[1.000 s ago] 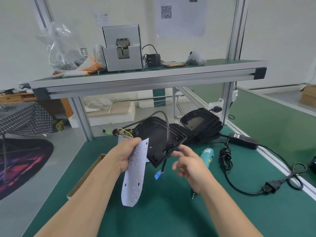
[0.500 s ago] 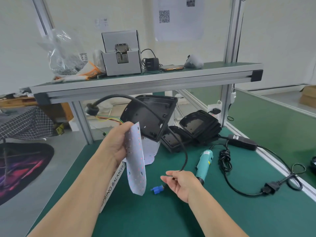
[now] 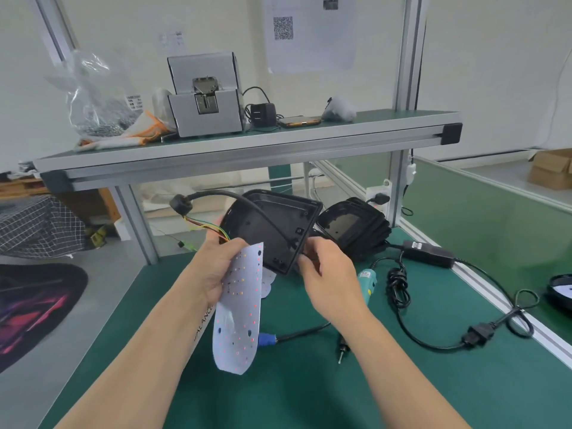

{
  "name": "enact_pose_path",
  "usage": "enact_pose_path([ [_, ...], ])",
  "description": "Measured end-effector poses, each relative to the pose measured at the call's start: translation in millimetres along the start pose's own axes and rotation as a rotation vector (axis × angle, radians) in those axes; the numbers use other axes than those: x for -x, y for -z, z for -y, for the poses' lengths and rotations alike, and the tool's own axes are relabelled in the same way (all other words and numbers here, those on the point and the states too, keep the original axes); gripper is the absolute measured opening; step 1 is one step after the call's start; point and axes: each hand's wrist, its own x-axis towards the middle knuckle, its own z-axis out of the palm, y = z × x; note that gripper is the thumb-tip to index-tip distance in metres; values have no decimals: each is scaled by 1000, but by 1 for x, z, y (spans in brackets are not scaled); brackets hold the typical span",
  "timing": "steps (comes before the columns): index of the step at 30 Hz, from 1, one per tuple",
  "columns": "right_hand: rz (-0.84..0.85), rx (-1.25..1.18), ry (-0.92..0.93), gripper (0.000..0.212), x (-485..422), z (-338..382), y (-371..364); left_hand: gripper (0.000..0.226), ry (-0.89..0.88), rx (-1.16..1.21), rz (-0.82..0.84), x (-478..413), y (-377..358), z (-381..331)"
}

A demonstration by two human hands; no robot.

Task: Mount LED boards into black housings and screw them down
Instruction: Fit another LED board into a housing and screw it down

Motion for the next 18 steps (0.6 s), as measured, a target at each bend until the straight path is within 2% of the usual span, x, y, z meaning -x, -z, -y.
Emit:
enact_pose_path([
  [3, 72, 132, 14, 38, -5, -11, 2, 45, 52, -206, 30, 1, 10, -6],
  [5, 77, -58, -12, 41, -6, -15, 4, 38, 47, -400, 37, 2, 17, -8],
  [7, 77, -263, -56, 47, -7, -18, 7, 48, -64, -670, -20, 5, 21, -8],
  [9, 78, -336, -90, 37, -10, -22, 8, 75, -255, -828, -38, 4, 23, -6],
  [11, 101, -414, -137, 25, -13, -24, 5, 87, -400, -880, 7, 2, 20, -7],
  [13, 144, -521, -216, 21, -13, -28, 1, 94, -433, -902, 127, 3, 14, -12],
  [16, 220, -692, -292, 18, -11, -31, -4, 94, -310, -669, 384, 5, 8, -13],
  [18, 271, -821, -311, 21, -10, -32, -9, 82, -212, -538, 421, 1, 9, -7],
])
